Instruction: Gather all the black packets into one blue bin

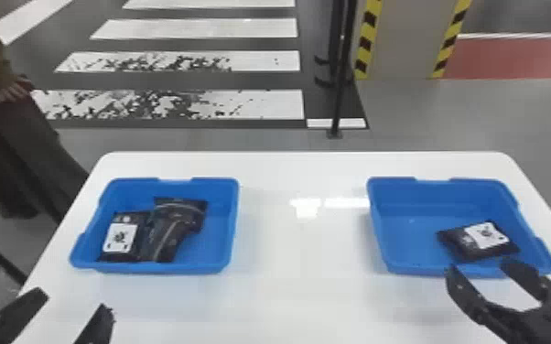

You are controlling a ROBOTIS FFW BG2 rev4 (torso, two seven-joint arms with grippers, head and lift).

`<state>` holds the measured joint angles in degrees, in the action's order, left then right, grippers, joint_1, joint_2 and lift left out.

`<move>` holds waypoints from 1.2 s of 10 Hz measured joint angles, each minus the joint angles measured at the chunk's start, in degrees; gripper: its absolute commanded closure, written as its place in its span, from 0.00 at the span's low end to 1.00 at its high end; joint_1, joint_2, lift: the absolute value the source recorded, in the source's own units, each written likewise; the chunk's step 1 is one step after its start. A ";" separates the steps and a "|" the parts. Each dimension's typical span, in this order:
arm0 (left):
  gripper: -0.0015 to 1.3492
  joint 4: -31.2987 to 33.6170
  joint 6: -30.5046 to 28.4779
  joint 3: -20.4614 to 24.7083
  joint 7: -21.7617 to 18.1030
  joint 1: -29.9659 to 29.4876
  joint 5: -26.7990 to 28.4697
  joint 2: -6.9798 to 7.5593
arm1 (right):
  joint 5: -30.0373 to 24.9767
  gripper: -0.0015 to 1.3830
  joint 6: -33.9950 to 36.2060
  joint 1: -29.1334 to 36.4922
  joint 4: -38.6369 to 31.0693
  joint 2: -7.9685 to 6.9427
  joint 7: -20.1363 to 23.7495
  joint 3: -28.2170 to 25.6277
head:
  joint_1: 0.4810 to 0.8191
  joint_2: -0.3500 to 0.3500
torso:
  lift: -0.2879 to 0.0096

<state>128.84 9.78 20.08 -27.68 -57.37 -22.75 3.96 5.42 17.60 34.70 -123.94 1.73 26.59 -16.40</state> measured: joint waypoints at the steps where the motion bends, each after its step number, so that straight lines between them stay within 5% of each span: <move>1: 0.10 0.03 -0.64 -0.54 0.00 0.57 -0.18 0.39 | -3.17 0.16 5.21 -2.58 -1.75 0.28 0.15 -0.04 | 0.63 0.52 | 0.60; 5: 0.10 -0.22 -2.15 -1.90 -0.09 2.69 -0.33 1.56 | -8.19 0.16 20.71 -14.37 3.79 2.56 0.80 1.61 | 0.63 0.46 | 0.60; 12: 0.10 -1.91 -2.74 -4.02 -0.40 5.84 -0.86 2.45 | -13.80 0.18 26.10 -31.62 23.99 5.14 0.75 -1.04 | 0.63 0.30 | 0.60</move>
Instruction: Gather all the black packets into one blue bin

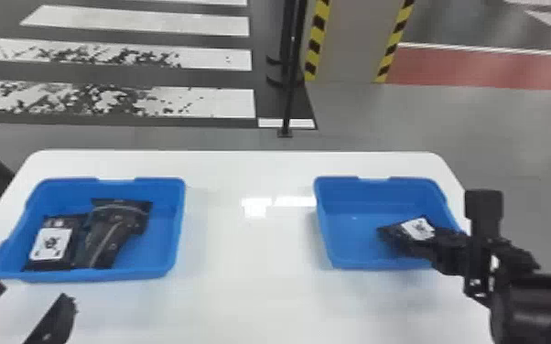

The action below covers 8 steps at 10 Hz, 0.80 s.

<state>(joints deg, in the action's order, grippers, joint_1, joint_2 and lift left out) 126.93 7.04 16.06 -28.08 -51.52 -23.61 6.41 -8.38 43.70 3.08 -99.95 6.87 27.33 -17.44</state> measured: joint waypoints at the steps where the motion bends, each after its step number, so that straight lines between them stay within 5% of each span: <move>1: 0.10 -0.61 0.00 -0.55 -0.09 0.73 -0.33 0.29 | -0.59 0.20 0.92 -1.67 2.15 0.41 0.03 -0.03 | 0.63 0.28 | 0.60; 3: 0.10 -1.77 0.12 -1.61 -0.25 2.06 -0.87 0.78 | -1.86 0.22 2.25 -4.40 5.96 0.77 0.09 0.05 | 0.63 0.26 | 0.60; 8: 0.11 -2.94 0.21 -2.64 -0.49 3.76 -1.24 1.30 | -1.64 0.93 3.97 -6.82 10.31 1.04 0.06 0.07 | 0.63 0.25 | 0.60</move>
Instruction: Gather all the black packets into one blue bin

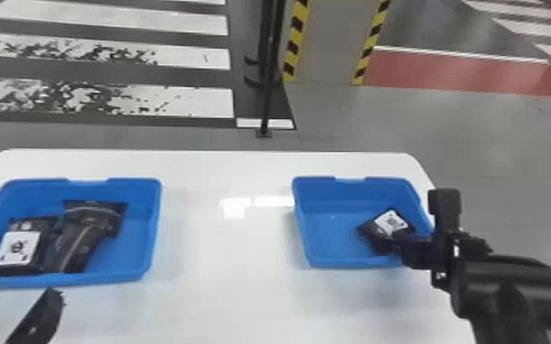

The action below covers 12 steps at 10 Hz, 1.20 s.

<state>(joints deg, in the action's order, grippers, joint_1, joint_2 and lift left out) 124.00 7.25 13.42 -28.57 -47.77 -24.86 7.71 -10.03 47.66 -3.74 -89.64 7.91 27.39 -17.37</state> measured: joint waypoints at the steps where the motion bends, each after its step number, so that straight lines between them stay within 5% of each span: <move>1: 0.11 -0.07 0.05 -0.12 -0.05 0.16 -0.04 0.10 | -0.44 0.92 -2.13 0.05 0.02 0.00 -0.06 -0.04 | 0.63 0.24 | 0.60; 5: 0.11 -0.44 0.06 -0.42 -0.16 0.91 -0.05 0.46 | -0.53 0.92 -8.84 0.23 2.26 -0.17 -0.06 -0.59 | 0.63 0.24 | 0.60; 12: 0.11 -0.96 0.22 -0.99 -0.26 1.58 -0.39 1.00 | -1.21 0.92 -9.79 1.66 -1.43 -0.43 -0.05 -0.46 | 0.63 0.24 | 0.60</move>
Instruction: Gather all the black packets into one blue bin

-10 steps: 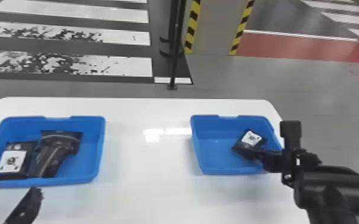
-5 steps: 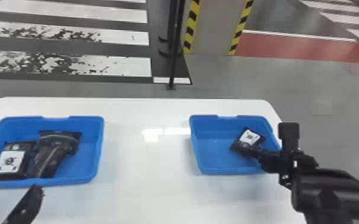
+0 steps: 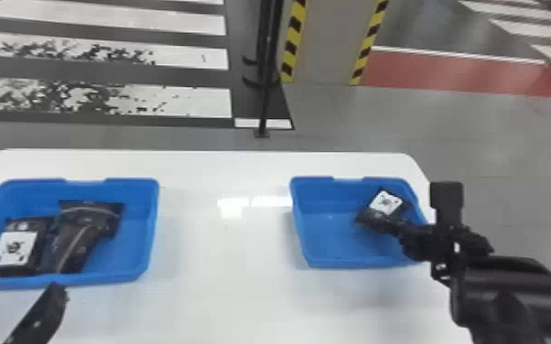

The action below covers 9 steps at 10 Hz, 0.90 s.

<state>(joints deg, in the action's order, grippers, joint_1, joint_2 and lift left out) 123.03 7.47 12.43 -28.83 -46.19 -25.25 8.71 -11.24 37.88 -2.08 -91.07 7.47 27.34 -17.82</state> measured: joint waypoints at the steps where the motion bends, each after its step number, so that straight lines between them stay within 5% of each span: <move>1: 0.11 -0.04 0.04 -0.16 0.00 0.14 -0.09 0.11 | -0.94 0.92 -0.06 0.37 -1.26 -0.05 0.06 0.02 | 0.63 0.23 | 0.60; 5: 0.11 -0.06 -0.47 0.02 -1.27 0.80 -1.80 0.75 | 0.26 0.92 -0.93 7.56 -15.76 -0.62 0.83 1.90 | 0.63 0.27 | 0.60; 9: 0.11 -0.06 -8.04 -1.44 -7.22 7.54 -6.47 3.53 | 1.46 0.92 -1.08 16.64 -35.26 0.37 1.50 12.30 | 0.63 0.45 | 0.60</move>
<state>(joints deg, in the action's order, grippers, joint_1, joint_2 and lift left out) 122.97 -0.57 10.99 -36.05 -38.64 -31.72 12.24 -9.78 36.79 14.56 -126.33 7.84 28.84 -5.52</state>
